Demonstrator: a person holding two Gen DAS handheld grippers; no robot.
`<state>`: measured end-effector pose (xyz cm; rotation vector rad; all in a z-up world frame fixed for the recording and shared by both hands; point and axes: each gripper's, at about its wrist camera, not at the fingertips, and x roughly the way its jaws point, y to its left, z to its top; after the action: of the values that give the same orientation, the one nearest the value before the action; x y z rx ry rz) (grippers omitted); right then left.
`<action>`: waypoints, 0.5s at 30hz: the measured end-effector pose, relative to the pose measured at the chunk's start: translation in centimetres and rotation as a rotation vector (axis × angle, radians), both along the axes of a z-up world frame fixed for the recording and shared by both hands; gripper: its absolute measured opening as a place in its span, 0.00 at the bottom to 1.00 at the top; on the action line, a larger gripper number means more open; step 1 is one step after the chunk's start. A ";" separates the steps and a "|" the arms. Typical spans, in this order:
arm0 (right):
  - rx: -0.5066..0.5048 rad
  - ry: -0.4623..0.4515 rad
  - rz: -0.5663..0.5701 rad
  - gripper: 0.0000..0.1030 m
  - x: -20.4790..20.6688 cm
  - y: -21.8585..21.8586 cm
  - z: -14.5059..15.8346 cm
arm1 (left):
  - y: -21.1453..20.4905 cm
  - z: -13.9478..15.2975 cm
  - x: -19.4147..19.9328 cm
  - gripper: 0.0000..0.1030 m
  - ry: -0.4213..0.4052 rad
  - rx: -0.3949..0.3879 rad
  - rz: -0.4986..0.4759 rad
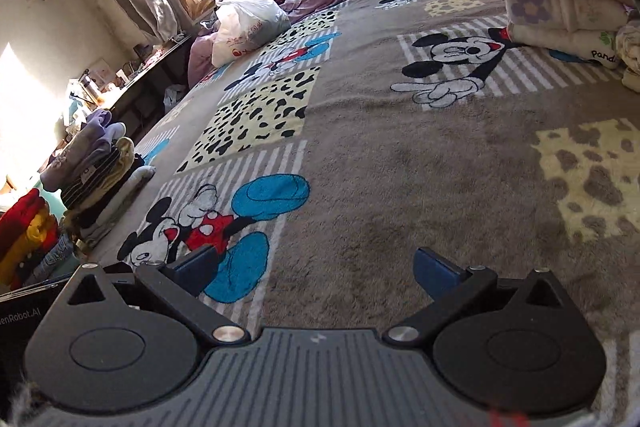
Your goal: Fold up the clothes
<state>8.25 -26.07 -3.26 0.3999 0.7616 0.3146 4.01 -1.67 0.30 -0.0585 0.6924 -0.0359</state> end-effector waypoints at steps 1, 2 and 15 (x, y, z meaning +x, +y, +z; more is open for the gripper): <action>-0.022 0.008 -0.016 1.00 -0.7 0.4 -0.1 | -0.1 0.1 -0.5 1.00 -0.010 0.009 -0.008; -0.044 0.015 -0.029 1.00 -1.4 0.8 -0.1 | -0.2 0.2 -1.1 1.00 -0.023 0.019 -0.015; -0.317 -0.074 -0.056 1.00 -7.5 4.4 4.3 | 0.3 2.9 -5.0 1.00 -0.083 0.023 0.004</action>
<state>0.77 -21.67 1.04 0.1100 0.7124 0.1511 -0.97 -1.35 3.17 -0.0362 0.6092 -0.0264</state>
